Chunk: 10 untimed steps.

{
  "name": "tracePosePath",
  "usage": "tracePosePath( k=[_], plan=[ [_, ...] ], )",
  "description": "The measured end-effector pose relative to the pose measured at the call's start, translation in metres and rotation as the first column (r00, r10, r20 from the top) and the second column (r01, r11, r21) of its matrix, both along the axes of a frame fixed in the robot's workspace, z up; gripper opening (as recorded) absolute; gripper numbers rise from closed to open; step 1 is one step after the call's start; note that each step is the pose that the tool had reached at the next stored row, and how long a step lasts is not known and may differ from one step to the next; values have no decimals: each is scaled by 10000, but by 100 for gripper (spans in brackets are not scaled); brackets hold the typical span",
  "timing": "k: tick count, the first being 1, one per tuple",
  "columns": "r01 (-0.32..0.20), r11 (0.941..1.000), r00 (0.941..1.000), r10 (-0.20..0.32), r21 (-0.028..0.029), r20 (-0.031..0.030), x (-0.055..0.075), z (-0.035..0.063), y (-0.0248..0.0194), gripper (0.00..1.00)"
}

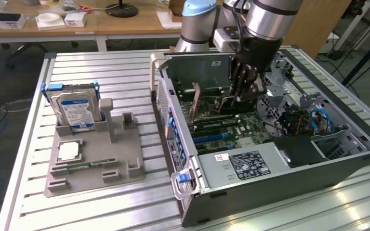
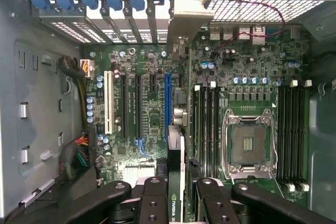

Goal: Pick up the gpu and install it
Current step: 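Insert the gpu into the slot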

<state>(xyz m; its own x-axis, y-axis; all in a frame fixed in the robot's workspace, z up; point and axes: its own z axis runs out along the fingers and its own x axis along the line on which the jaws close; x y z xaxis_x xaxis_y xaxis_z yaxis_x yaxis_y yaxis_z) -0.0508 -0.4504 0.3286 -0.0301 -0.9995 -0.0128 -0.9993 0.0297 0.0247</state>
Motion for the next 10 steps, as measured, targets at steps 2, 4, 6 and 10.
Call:
tracePosePath(
  k=[2, 4, 6, 10],
  plan=[
    [-2, 10000, 10000, 2, -1, 0, -1, -3, -11, 26],
    [-3, 10000, 10000, 3, -1, 1, -4, -7, -25, 26],
    [-3, 10000, 10000, 3, -1, 1, -8, -12, -37, 26],
    [-4, 10000, 10000, 4, -1, 1, -22, -24, -44, 26]
  ],
)
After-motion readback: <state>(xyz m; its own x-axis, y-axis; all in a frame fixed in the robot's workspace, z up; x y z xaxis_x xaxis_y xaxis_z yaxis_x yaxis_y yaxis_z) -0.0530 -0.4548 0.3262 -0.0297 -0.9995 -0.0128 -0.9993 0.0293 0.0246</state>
